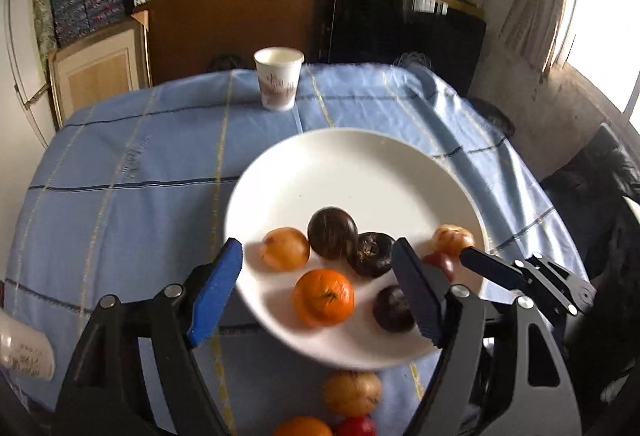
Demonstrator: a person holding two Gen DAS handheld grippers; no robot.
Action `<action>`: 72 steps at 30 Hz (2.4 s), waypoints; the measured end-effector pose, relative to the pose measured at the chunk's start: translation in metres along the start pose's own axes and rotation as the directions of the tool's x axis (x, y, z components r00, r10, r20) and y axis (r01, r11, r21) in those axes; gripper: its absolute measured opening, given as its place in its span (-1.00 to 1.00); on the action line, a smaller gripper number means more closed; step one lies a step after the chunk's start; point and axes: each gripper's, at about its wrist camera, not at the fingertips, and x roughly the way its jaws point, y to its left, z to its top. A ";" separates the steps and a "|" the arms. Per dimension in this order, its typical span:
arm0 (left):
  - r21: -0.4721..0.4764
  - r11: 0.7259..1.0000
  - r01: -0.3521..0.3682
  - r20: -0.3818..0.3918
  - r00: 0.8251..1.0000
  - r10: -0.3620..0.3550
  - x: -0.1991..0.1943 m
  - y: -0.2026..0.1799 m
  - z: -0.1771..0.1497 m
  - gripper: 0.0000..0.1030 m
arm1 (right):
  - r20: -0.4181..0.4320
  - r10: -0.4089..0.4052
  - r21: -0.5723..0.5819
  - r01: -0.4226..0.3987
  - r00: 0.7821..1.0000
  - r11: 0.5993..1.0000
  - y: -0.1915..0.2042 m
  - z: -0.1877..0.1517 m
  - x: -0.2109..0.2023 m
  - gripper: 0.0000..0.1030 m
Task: Organize fruits
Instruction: 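Carry both fruits onto the white plate and open both tools, then reach the right tool to another yellow-orange fruit while the left tool reaches a tangerine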
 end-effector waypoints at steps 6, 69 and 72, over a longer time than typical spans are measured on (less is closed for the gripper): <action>-0.064 0.992 -0.109 0.180 0.976 0.119 -0.074 0.013 -0.050 0.90 | 0.052 0.043 0.002 -0.043 0.998 0.999 0.011 -0.002 -0.038 0.18; -0.247 0.953 -0.175 0.052 0.980 0.193 -0.081 0.062 -0.137 0.91 | -0.244 0.221 -0.002 -0.228 0.944 0.974 0.074 -0.065 -0.037 -0.26; -0.191 0.971 -0.146 0.031 0.988 0.154 -0.071 0.050 -0.138 0.91 | -0.209 0.210 0.053 -0.203 0.955 0.978 0.059 -0.059 -0.043 -0.26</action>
